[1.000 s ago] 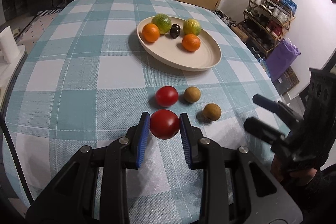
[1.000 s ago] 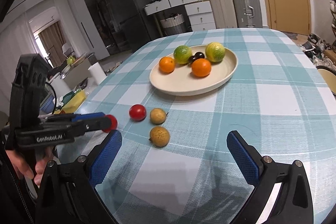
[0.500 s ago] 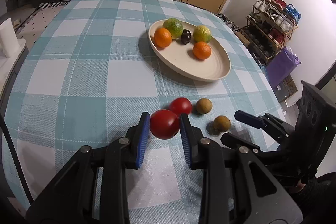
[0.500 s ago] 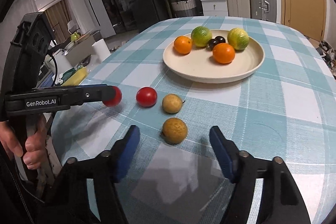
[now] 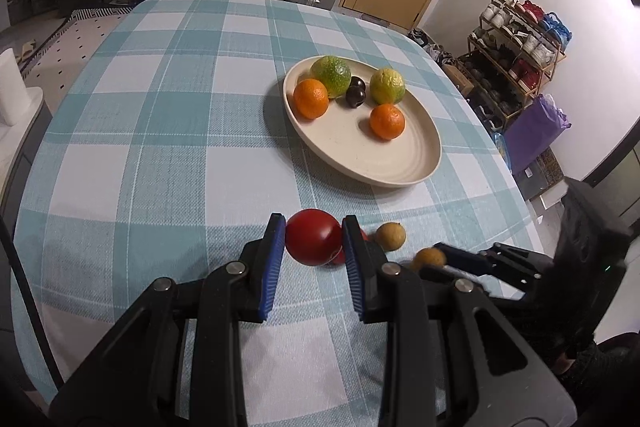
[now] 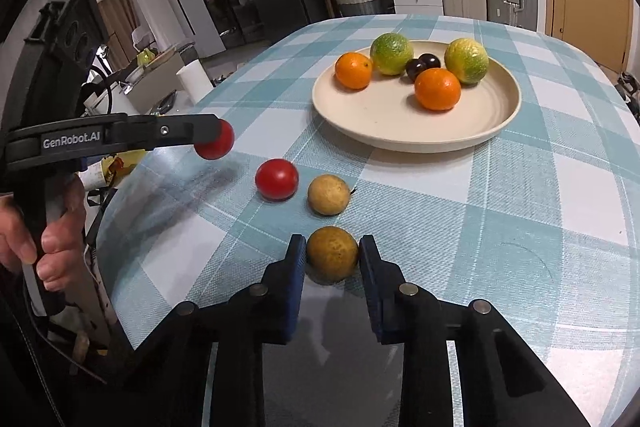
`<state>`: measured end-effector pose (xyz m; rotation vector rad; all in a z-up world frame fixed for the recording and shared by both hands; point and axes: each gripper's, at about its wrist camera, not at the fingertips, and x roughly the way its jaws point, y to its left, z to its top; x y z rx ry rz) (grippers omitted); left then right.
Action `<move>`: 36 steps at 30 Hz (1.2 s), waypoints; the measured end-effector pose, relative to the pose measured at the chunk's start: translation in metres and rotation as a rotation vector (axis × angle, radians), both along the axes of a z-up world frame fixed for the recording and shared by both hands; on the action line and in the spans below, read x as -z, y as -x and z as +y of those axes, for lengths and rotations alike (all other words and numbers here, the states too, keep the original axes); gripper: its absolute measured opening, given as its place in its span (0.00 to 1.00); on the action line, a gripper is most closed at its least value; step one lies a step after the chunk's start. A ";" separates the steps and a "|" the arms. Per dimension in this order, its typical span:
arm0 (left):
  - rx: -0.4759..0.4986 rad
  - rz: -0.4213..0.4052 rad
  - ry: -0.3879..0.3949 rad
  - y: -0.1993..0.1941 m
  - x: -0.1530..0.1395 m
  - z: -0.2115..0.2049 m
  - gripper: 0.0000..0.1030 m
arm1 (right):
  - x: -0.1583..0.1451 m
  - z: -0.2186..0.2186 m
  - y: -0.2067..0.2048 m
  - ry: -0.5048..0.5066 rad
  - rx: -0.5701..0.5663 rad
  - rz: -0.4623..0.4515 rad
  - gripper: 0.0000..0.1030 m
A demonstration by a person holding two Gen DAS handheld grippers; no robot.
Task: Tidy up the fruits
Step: 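Carry the tomato and brown fruit onto the cream plate and open both tools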
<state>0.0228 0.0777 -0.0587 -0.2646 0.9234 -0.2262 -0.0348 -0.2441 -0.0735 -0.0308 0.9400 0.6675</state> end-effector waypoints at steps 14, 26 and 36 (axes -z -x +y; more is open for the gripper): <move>0.058 -0.029 -0.005 -0.062 -0.022 -0.033 0.25 | -0.053 -0.030 -0.046 -0.114 0.110 -0.103 0.27; 0.086 0.022 -0.006 -0.125 -0.008 -0.060 0.25 | -0.052 -0.036 -0.086 -0.102 0.144 -0.111 0.27; 0.088 0.053 -0.019 -0.158 0.009 -0.070 0.25 | -0.043 -0.045 -0.123 -0.093 0.195 -0.087 0.27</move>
